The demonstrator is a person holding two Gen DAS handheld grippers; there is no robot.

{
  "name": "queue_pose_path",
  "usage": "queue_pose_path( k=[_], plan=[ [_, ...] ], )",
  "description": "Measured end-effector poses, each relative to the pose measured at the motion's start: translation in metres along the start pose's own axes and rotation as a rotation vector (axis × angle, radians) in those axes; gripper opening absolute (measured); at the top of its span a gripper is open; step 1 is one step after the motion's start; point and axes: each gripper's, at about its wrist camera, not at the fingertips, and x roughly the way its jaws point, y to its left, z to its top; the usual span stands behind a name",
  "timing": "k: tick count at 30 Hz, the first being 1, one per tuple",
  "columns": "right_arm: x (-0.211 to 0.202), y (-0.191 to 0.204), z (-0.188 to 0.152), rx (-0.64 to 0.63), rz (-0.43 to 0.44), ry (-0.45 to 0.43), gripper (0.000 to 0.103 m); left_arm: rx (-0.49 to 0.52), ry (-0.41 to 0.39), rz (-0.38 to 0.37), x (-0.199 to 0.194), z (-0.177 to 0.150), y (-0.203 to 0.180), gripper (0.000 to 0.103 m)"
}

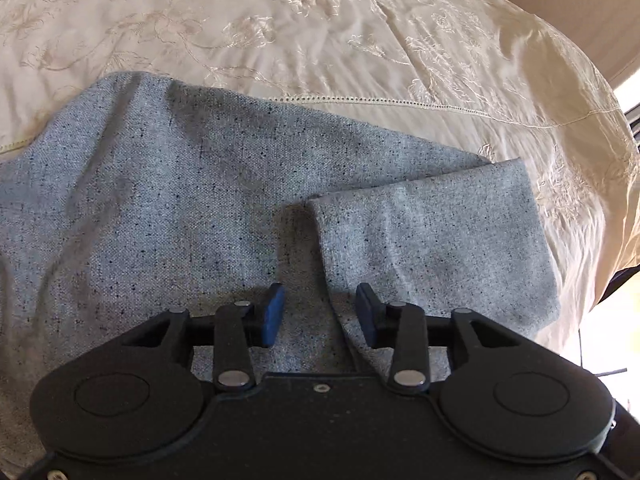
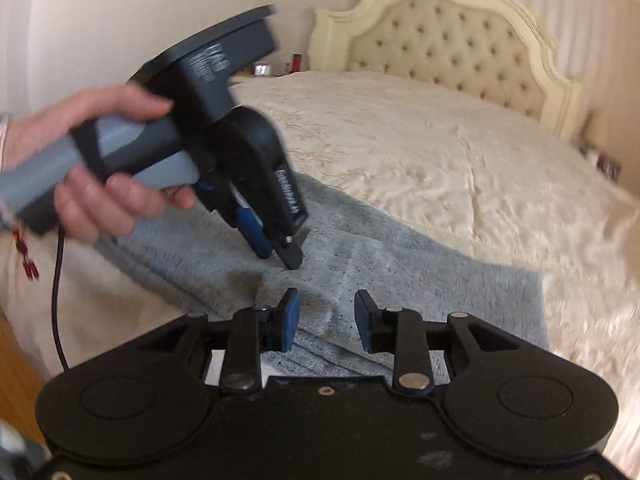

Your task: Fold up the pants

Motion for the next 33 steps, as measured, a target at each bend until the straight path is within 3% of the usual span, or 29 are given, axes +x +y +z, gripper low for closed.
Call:
queue_pose_path(
  k=[3, 5, 10, 14, 18, 21, 22, 23, 24, 26, 28, 30, 33],
  plan=[
    [0.005, 0.039, -0.006, -0.266, -0.084, -0.018, 0.035, 0.005, 0.016, -0.022, 0.003, 0.002, -0.004, 0.052],
    [0.011, 0.054, -0.011, -0.374, -0.107, -0.023, 0.035, 0.014, 0.019, -0.015, 0.005, 0.003, -0.005, 0.052],
    [0.022, 0.064, -0.014, -0.454, -0.099, 0.018, 0.036, 0.003, 0.012, -0.032, 0.004, 0.003, -0.003, 0.052],
    [0.024, 0.056, -0.008, -0.364, -0.034, 0.038, 0.037, -0.001, 0.017, -0.035, 0.001, 0.002, 0.001, 0.052],
    [0.042, 0.043, -0.007, -0.315, -0.1, 0.058, 0.037, -0.011, 0.012, -0.04, -0.003, 0.001, 0.002, 0.052],
    [0.05, 0.016, 0.0, -0.155, -0.116, 0.075, 0.034, -0.016, 0.009, -0.045, -0.006, 0.001, 0.004, 0.052],
    [0.05, 0.006, 0.002, -0.082, -0.087, 0.083, 0.029, -0.021, 0.007, -0.047, -0.006, 0.001, 0.005, 0.052],
    [0.05, -0.004, 0.004, -0.011, -0.048, 0.089, 0.013, -0.025, 0.005, -0.052, -0.006, 0.001, 0.006, 0.052],
    [0.05, -0.015, 0.005, 0.064, -0.011, 0.098, 0.01, -0.029, 0.004, -0.055, -0.006, 0.001, 0.007, 0.052],
    [0.049, -0.029, 0.004, 0.161, 0.025, 0.093, 0.012, -0.044, 0.007, -0.055, -0.003, 0.003, 0.007, 0.052],
    [0.047, -0.034, 0.002, 0.177, 0.066, 0.088, 0.02, -0.054, 0.01, -0.065, 0.0, 0.004, 0.007, 0.052],
    [0.041, -0.032, -0.003, 0.122, 0.1, 0.093, 0.029, -0.054, 0.018, -0.089, 0.004, 0.006, 0.004, 0.053],
    [0.031, -0.02, -0.007, 0.034, 0.097, 0.068, 0.034, -0.067, 0.032, -0.11, 0.008, 0.007, 0.0, 0.058]
  ],
)
